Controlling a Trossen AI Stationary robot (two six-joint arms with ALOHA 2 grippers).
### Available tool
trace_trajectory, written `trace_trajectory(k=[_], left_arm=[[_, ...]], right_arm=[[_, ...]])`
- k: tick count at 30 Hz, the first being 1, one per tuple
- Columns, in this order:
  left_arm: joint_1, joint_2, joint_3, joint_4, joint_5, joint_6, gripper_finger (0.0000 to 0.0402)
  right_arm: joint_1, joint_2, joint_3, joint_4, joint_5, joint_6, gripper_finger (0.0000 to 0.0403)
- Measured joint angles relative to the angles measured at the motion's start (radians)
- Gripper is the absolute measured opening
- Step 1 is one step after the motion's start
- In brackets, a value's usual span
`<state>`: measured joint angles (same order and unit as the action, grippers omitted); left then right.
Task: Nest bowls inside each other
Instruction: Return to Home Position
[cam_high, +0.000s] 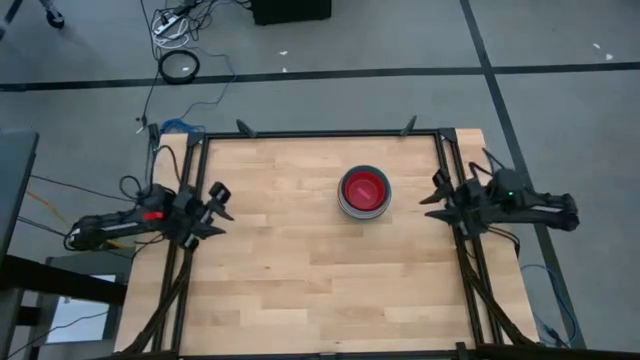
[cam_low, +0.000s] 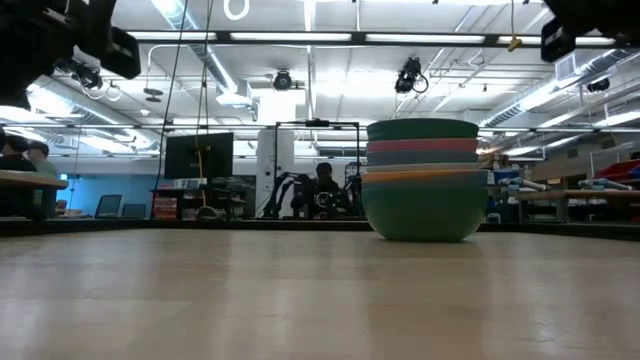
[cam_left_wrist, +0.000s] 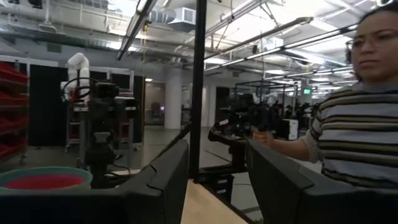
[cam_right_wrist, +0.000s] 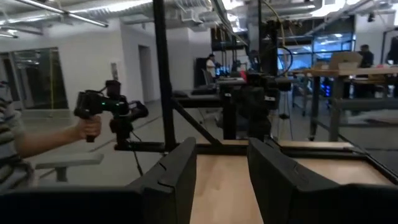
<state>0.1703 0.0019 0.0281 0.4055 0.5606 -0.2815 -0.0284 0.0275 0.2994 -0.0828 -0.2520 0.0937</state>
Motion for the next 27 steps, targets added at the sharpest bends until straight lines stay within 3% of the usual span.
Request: trace_trajectory(k=[12, 18, 22, 27], left_arm=[[0.0, 0.0, -0.02, -0.035, 0.025, -0.007, 0.0168], [0.0, 0.0, -0.02, -0.082, 0.107, 0.02, 0.0168], [0.0, 0.0, -0.02, -0.166, 0.215, 0.058, 0.0168], [0.0, 0.0, -0.02, -0.293, 0.214, 0.118, 0.0168]], right_arm=[[-0.002, 0.0, -0.148, 0.069, 0.057, 0.008, 0.0134], [-0.002, 0.0, -0.223, 0.082, 0.133, 0.008, 0.0134], [-0.002, 0.0, -0.272, 0.094, 0.15, 0.003, 0.0134], [-0.002, 0.013, -0.289, 0.103, 0.226, -0.018, 0.0134]])
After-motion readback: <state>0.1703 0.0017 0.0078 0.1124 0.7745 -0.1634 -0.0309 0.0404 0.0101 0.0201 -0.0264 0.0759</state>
